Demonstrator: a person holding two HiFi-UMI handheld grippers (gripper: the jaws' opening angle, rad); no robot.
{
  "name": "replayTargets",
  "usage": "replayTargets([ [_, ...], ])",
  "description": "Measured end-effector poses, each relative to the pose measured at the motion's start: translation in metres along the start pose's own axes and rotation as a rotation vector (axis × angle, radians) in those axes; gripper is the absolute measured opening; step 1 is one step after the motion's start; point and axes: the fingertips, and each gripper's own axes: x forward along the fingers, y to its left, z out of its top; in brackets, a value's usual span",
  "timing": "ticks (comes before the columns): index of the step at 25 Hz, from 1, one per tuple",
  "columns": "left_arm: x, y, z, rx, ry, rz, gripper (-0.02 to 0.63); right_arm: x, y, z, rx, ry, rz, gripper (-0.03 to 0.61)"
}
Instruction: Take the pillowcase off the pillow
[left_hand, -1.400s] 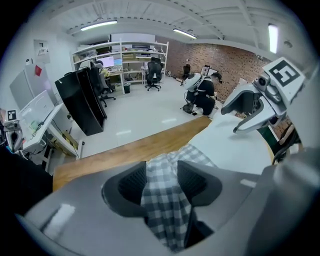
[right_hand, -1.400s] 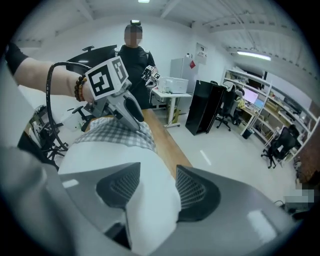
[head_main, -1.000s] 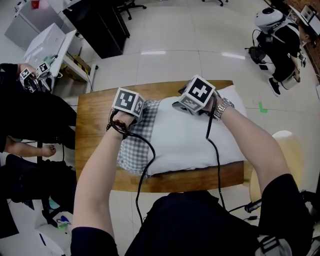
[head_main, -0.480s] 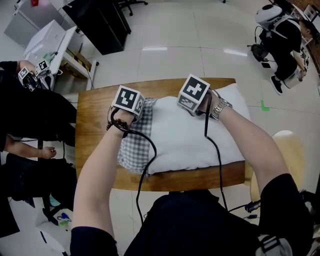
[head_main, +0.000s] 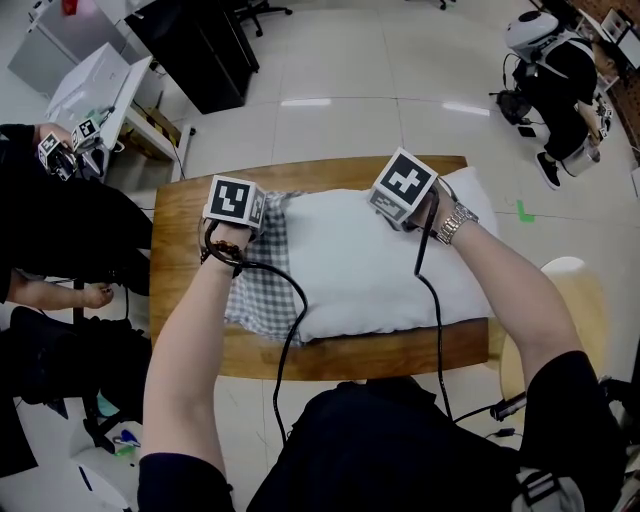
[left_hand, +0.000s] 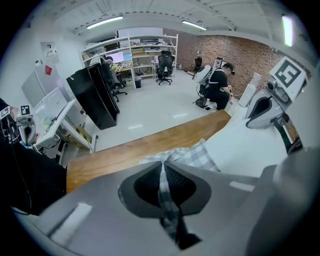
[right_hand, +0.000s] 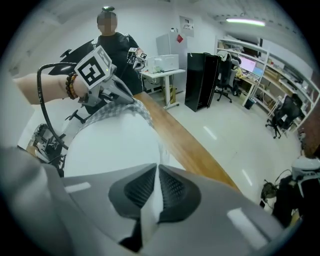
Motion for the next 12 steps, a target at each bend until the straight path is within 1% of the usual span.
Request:
replayTargets([
  [4,-0.007,0.012,-0.004,-0.005,-0.019,0.028,0.014,-0.007,0.0,-0.002,0.006,0.003,-0.024,0.006],
  [7,-0.011,0.018,-0.006,-0.025,-0.028,0.045,0.014,-0.014,-0.004,-0.006,0.009,0.002,-0.035,0.006],
  [8,-0.015,0.02,-0.011,-0.038,-0.011,0.058,0.014,-0.015,-0.004,-0.008,0.009,0.003,-0.039,0.006],
  [10,-0.026,0.027,-0.03,-0.077,0.065,0.098,0.014,-0.017,-0.003,-0.01,0.011,0.002,-0.046,0.006],
  [11,-0.028,0.03,-0.035,-0.088,0.077,0.109,0.014,-0.018,-0.002,-0.011,0.012,0.0,-0.048,0.006],
  [12,-0.027,0.034,-0.035,-0.089,0.059,0.11,0.014,-0.018,0.0,-0.011,0.013,-0.001,-0.05,0.006],
])
